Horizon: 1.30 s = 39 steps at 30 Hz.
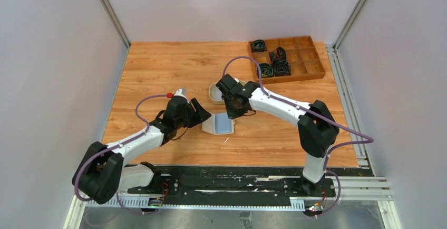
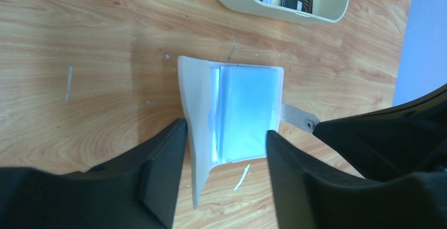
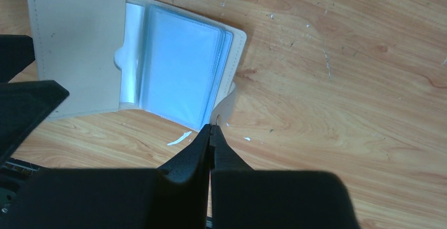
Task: Take the credit cards out of the card holder
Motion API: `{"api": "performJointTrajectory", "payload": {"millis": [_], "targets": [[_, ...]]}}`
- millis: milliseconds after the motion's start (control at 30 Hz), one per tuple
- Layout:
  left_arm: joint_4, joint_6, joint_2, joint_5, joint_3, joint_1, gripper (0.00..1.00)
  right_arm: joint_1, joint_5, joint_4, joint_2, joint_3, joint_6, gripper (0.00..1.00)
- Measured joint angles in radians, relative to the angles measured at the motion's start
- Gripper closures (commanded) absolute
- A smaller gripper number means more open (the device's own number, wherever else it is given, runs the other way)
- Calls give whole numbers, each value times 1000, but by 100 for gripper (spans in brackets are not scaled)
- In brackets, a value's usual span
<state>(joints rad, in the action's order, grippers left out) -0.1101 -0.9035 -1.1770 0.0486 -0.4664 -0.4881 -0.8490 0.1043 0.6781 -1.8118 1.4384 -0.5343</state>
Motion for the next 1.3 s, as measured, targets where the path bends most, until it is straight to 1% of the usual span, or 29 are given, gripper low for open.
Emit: {"api": "performJointTrajectory", "payload": {"millis": [67,167,500,633,867,1100,1300], "targets": [[0,-18,-18,8,-13,-8,33,7,-3,-5,0,-2,6,100],[1,-33,-33,23,-29,-19,31,15,-8,-7,0,-6,12,100],[0,-98,-41,47,-92,-48,29,40,-33,-35,4,-37,23,100],[-13,-127,-69,48,-101,-57,29,46,-36,-48,15,-55,23,100],[-58,-198,-159,48,-105,-95,29,63,-61,-119,95,-160,22,100],[-81,-253,-261,39,-160,-137,31,72,-110,-217,184,-260,23,100],[-88,-272,-267,20,-214,-153,31,92,-156,-279,219,-325,23,100]]}}
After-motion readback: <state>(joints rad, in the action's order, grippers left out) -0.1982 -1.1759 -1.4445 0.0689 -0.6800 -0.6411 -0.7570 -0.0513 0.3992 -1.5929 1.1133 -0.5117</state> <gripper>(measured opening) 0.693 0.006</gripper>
